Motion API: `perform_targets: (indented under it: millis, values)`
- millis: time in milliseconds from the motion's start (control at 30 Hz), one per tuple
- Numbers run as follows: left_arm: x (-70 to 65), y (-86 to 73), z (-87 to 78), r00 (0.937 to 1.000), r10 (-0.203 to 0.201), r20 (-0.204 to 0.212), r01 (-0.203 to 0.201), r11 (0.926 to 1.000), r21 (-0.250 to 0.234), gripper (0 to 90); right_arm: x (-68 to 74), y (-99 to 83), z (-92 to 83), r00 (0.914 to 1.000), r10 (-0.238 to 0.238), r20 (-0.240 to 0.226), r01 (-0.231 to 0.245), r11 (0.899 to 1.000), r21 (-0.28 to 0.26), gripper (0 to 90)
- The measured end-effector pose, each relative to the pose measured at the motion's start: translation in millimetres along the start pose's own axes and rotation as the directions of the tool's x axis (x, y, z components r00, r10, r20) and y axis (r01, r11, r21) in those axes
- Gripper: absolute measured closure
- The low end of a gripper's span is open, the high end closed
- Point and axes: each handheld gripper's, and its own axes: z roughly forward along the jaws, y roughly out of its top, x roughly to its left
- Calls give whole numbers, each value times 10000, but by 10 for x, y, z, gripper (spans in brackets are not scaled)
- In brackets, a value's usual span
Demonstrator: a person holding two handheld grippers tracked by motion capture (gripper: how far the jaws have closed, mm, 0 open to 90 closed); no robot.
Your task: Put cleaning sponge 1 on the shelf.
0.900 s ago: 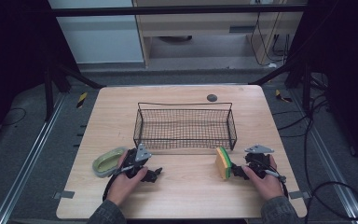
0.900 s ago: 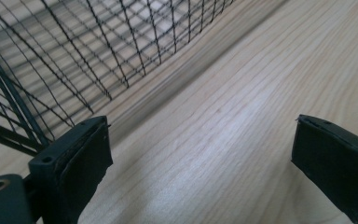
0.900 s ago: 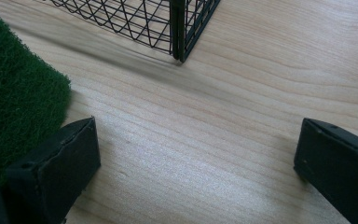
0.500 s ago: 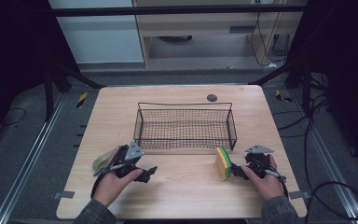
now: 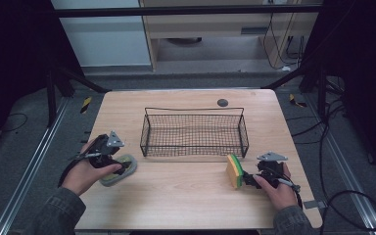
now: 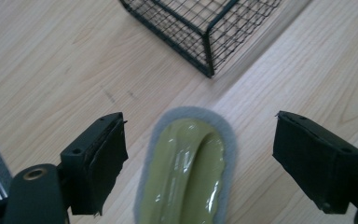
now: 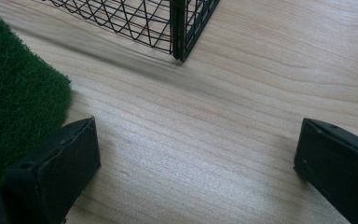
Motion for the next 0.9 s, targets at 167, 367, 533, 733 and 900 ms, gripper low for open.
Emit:
perform_targets:
  millis: [167, 367, 533, 733, 900]
  values:
    - [171, 43, -77, 9998, -97, 175, 86, 9981, 618, 224, 5, -2, -6, 10000, 46, -17, -46, 10000, 12, 6]
    - [257, 133, -121, 9994, 114, 340, -153, 9929, 1181, 221, 4, -4, -7, 10000, 33, -35, -33, 10000, -8, 6]
    - [216, 125, -58, 9972, 384, 641, -494, 9822, 1810, 218, 0, -8, -6, 10000, -63, -5, 63, 10000, -18, 7]
    - [189, 108, -4, 9922, 535, 1128, -783, 9703, 2288, 304, 3, -10, -10, 10000, -58, -10, 58, 10000, -15, 8]
    - [225, 46, 109, 9888, 579, 1375, -950, 9550, 2809, 359, 3, -10, -10, 10000, -56, -8, 56, 10000, -12, 8]
